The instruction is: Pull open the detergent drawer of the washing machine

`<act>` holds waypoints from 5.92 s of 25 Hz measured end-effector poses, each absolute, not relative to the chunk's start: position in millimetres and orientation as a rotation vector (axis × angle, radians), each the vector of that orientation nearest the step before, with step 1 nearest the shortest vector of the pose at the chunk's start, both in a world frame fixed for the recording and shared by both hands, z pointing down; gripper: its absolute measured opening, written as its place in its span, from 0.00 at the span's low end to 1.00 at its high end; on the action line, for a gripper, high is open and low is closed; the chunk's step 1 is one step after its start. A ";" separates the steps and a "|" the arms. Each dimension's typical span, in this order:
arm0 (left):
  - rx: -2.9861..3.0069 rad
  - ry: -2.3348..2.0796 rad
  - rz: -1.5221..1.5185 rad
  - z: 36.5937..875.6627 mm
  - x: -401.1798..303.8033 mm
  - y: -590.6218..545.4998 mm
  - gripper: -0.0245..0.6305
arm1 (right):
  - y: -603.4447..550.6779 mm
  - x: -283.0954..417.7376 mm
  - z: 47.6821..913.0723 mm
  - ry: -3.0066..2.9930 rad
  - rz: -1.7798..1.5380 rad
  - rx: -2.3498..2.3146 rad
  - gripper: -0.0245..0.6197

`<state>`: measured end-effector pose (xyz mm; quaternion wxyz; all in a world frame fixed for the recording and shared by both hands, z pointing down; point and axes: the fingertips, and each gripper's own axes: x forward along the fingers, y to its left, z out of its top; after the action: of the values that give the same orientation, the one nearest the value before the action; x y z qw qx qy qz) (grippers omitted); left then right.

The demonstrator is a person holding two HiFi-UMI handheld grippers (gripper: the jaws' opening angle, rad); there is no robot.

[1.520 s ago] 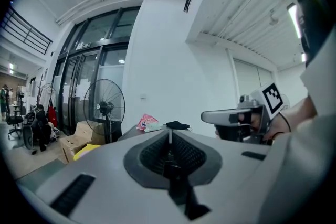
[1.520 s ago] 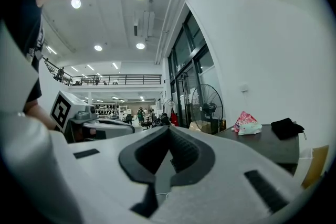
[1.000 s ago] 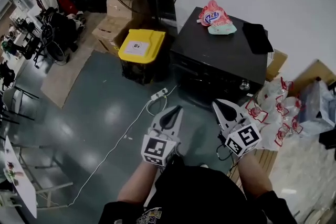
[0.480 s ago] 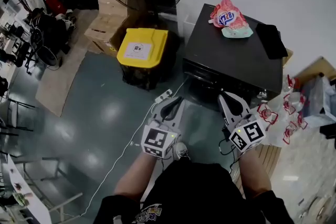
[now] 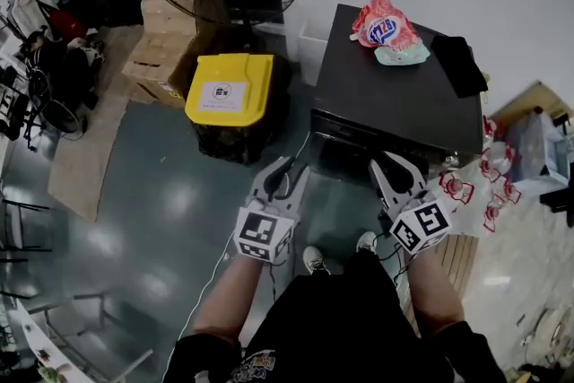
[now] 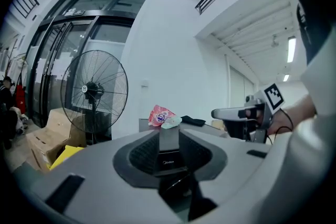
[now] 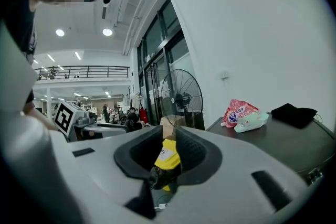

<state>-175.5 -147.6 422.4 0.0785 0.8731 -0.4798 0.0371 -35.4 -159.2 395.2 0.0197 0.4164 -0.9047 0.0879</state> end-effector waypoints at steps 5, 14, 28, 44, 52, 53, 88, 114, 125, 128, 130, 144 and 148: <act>2.612 -1.421 0.121 441.6 -182.7 -171.5 0.29 | -174.2 -33.1 421.7 -2.756 0.322 1.341 0.23; 2.616 -1.307 0.285 505.5 -177.0 -215.1 0.38 | -200.8 -12.3 480.4 -2.631 0.373 1.411 0.34; 2.507 -1.260 0.458 605.3 -146.8 -296.0 0.41 | -259.5 24.7 603.8 -2.449 0.579 1.449 0.38; 2.524 -1.171 0.529 635.7 -130.1 -319.8 0.42 | -269.9 6.4 642.8 -2.426 0.603 1.355 0.38; 2.508 -1.193 0.505 637.2 -129.5 -318.4 0.39 | -272.0 7.7 644.1 -2.370 0.614 1.418 0.31; 2.502 -1.198 0.504 637.2 -129.4 -317.5 0.39 | -271.2 7.8 644.0 -2.363 0.616 1.421 0.30; 2.463 -1.204 0.549 643.0 -154.8 -185.9 0.39 | -141.1 -17.9 658.1 -2.305 0.702 1.352 0.28; 2.376 -1.309 0.552 639.4 -172.9 -125.6 0.39 | -97.6 -19.8 652.9 -2.339 0.748 1.301 0.31; 2.357 -1.513 0.399 573.0 -179.0 -97.1 0.26 | -91.6 -7.9 580.0 -2.473 0.548 1.284 0.05; 2.371 -1.581 0.380 544.6 -171.7 -85.7 0.16 | -82.9 -7.8 551.0 -2.546 0.475 1.212 0.05; 2.367 -1.620 0.398 529.5 -164.9 -73.6 0.10 | -73.1 -6.4 531.5 -2.593 0.427 1.155 0.05; 2.374 -1.700 0.318 464.6 -52.5 27.3 0.07 | 7.8 66.4 457.0 -2.748 0.293 0.992 0.05; 2.368 -1.708 0.320 464.6 -34.6 46.9 0.07 | 22.9 77.2 448.4 -2.773 0.298 0.983 0.04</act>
<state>-34.6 46.9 464.6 0.1023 0.8020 -0.5784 0.1083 77.2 22.9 448.4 0.0919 0.3311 -0.9337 0.1004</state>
